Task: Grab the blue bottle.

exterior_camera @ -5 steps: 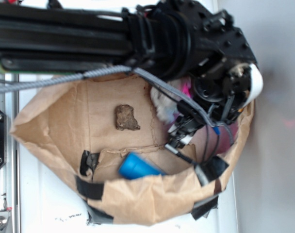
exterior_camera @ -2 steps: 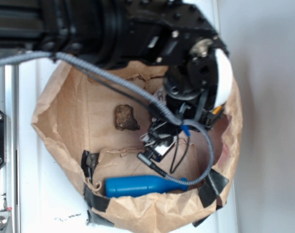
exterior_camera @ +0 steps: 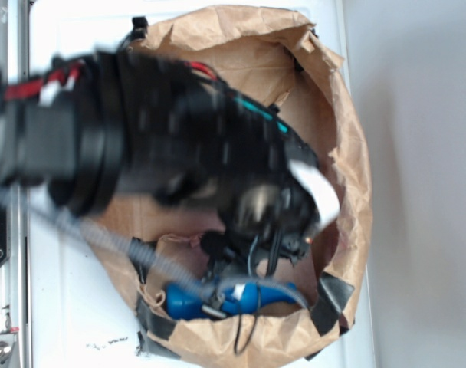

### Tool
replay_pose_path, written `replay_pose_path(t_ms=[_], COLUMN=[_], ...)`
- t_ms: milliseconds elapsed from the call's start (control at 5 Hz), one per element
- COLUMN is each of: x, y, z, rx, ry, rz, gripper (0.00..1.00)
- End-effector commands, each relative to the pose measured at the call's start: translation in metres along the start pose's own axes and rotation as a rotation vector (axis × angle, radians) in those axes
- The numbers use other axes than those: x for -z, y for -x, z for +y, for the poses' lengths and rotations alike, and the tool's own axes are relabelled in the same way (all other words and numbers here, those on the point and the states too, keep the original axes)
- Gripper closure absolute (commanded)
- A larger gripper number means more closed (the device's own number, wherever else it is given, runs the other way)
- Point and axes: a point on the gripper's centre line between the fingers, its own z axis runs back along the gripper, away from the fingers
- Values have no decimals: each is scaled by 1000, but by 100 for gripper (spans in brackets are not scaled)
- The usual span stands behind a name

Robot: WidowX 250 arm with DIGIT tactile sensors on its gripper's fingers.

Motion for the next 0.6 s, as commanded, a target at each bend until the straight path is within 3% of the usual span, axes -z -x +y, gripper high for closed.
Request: replay_pose_path(t_ms=[0, 200, 400], x=[-13, -13, -17], y=[-15, -15, -5], z=[-15, -15, -37], rx=[22, 22, -78], ry=[-27, -27, -19], rz=[-52, -52, -52], gripper=[0, 0, 0])
